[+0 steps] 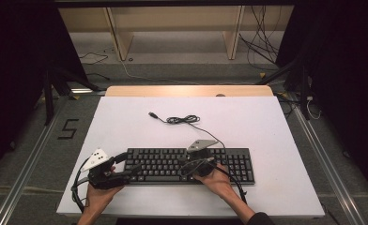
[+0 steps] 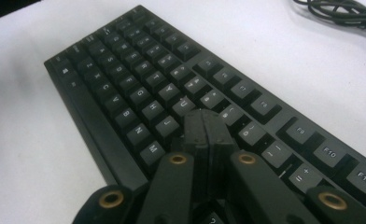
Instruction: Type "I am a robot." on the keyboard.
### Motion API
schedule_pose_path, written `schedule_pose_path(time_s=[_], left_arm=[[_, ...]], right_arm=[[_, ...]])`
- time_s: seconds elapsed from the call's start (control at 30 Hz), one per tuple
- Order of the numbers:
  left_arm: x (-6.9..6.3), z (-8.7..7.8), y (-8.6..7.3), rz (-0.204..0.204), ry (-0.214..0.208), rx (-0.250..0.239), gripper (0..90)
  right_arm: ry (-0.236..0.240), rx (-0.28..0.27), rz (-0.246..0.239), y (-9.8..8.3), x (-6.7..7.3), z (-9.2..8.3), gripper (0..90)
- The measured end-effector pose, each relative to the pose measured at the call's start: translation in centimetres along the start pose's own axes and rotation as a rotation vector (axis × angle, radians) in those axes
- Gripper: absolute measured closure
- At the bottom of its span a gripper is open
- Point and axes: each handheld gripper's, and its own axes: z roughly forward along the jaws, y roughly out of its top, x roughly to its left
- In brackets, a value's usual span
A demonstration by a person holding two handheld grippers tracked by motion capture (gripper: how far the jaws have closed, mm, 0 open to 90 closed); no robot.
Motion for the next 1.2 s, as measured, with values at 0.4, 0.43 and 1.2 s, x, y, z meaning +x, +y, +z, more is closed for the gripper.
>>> schedule_pose_path(time_s=[0.4,0.43,1.2], left_arm=[[0.0,-0.1,0.0,0.003,0.0,0.0,23.6],[0.0,0.0,0.0,0.003,0.0,0.001,23.6],[0.1,0.0,0.0,-0.002,0.003,0.001,23.6]], right_arm=[[-0.019,0.052,-0.003,-0.3,0.1,0.7,90.0],[-0.019,0.055,-0.002,-0.3,0.0,0.8,90.0],[-0.028,0.041,0.01,-0.3,-0.1,0.8,90.0]])
